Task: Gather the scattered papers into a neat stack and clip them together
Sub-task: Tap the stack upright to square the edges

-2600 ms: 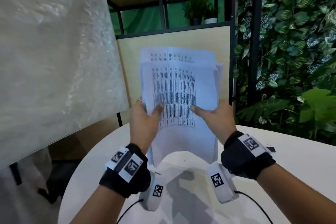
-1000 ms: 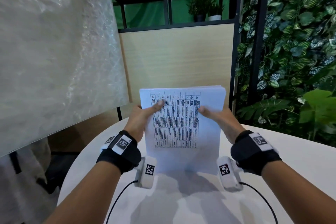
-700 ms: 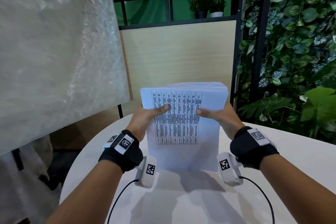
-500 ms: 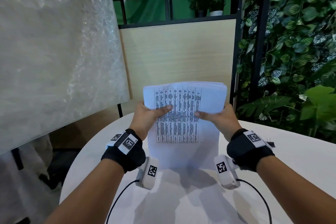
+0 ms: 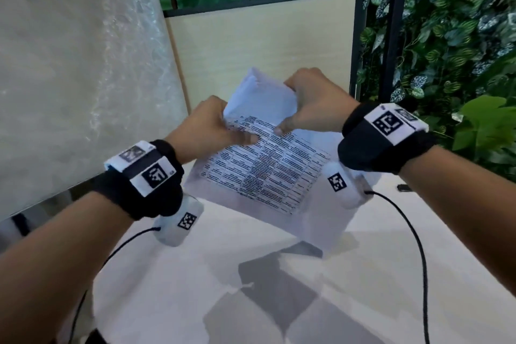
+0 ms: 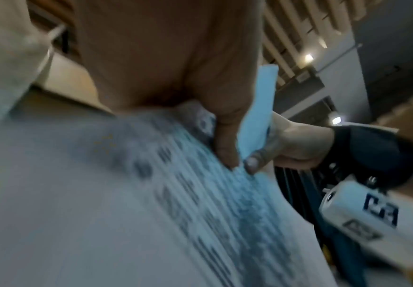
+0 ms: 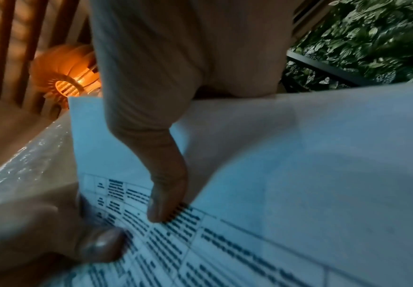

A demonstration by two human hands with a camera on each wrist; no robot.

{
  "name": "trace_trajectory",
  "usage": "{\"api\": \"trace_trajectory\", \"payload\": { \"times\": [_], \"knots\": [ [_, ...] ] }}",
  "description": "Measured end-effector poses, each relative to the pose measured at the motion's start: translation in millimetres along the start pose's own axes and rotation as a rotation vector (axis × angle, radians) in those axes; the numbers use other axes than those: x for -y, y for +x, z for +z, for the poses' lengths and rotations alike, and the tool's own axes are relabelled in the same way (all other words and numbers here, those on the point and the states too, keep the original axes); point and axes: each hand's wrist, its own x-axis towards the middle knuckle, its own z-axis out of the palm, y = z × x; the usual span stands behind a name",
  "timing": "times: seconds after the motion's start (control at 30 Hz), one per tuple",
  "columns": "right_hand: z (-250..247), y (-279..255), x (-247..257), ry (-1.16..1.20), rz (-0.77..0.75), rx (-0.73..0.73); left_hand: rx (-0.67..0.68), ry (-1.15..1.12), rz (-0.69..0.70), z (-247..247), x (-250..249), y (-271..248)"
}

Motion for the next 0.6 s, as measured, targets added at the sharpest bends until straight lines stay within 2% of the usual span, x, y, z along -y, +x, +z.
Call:
{"api": "trace_trajectory", "payload": {
  "times": [0.07,0.1,0.23,0.3,0.37,0.4,0.53,0.6],
  "knots": [
    [3,-3,-10,0.036,-0.005,-0.012,-0.097,-0.090,0.004,7,16,-10],
    [3,-8,-20,0.090,0.043,-0.041,-0.149,-0.151,-0.002,7,25,-16],
    [18,-39,-74,0.428,0.505,-0.306,-0.320,-0.398,-0.046,8,46,-42],
    [32,-51,-89,0.806,0.636,-0.265,-0.363,-0.452,-0.081,13,48,-48],
    [44,-56,-90,1.095,0.581,-0.121,-0.369,-0.473,-0.093,20,52,-45],
    [48,-55,-87,1.158,0.518,-0.125,-0.379,-0.479,-0.093,22,51,-42],
    [56,-41,-72,1.024,0.350,-0.452,-0.465,-0.548,-0.134,30,59,-17],
    [66,-39,-75,0.932,0.345,-0.511,-0.492,-0.617,-0.187,40,60,-11]
  ]
}}
